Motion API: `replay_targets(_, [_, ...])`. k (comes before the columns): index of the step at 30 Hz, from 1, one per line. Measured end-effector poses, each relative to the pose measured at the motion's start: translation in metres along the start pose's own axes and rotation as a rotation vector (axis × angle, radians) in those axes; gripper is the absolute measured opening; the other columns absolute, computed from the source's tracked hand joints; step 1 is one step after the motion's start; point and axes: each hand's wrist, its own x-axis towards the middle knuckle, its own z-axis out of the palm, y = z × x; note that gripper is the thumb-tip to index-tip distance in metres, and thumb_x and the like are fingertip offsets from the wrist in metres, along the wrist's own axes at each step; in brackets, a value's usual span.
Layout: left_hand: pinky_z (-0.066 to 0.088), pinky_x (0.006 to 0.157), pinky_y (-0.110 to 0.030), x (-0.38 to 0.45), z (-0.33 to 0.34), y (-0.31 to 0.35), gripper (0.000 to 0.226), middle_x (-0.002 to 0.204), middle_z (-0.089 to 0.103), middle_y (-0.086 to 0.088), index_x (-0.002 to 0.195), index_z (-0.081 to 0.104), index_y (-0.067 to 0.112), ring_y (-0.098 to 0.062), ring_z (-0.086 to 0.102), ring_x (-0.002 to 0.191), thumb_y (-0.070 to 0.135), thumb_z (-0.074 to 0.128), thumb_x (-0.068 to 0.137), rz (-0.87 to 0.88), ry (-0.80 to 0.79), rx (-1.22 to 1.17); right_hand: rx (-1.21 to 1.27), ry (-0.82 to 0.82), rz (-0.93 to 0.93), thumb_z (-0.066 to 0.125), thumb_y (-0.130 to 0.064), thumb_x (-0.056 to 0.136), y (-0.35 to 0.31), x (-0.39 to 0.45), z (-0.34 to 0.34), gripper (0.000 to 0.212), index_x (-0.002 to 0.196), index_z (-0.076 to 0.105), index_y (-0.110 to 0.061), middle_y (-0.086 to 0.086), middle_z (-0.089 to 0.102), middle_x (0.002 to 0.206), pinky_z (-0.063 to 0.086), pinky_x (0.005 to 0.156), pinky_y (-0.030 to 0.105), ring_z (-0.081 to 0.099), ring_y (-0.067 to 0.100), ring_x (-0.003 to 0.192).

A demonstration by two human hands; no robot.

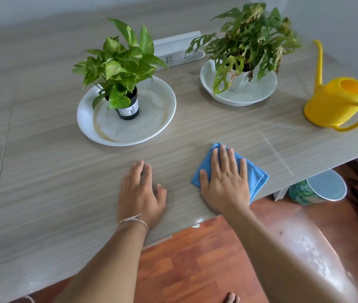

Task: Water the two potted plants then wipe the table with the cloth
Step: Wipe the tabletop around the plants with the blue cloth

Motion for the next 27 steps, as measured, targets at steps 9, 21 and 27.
replay_targets(9, [0.031,0.116,-0.047,0.001,0.002,-0.001,0.062,0.15,0.041,-0.022,0.138,0.048,-0.003,-0.037,0.035,0.141,0.03,0.044,0.085,0.014,-0.008,-0.004,0.075,-0.011,-0.268,0.023,-0.048,0.1,-0.062,-0.054,0.016,0.073,0.161,0.021,-0.009,0.009,0.016,0.17,0.005,0.125,0.053,0.007,0.025,0.158])
replay_targets(21, [0.023,0.121,-0.043,0.0,0.005,-0.004,0.064,0.157,0.035,-0.013,0.146,0.041,0.006,-0.027,0.026,0.148,0.036,0.042,0.09,0.006,-0.026,0.052,0.062,-0.016,-0.163,0.015,-0.056,0.099,-0.06,0.105,0.01,0.076,0.163,0.008,-0.015,0.0,0.002,0.172,-0.005,0.126,0.046,-0.005,0.017,0.157])
replay_targets(27, [0.035,0.112,-0.051,0.002,0.003,-0.004,0.057,0.151,0.042,-0.019,0.138,0.051,0.001,-0.036,0.037,0.142,0.027,0.054,0.087,0.032,0.014,-0.023,0.016,-0.024,-0.168,0.017,-0.054,0.101,-0.069,0.184,0.0,0.074,0.163,0.009,-0.015,0.0,0.006,0.172,0.001,0.126,0.047,-0.001,0.018,0.157])
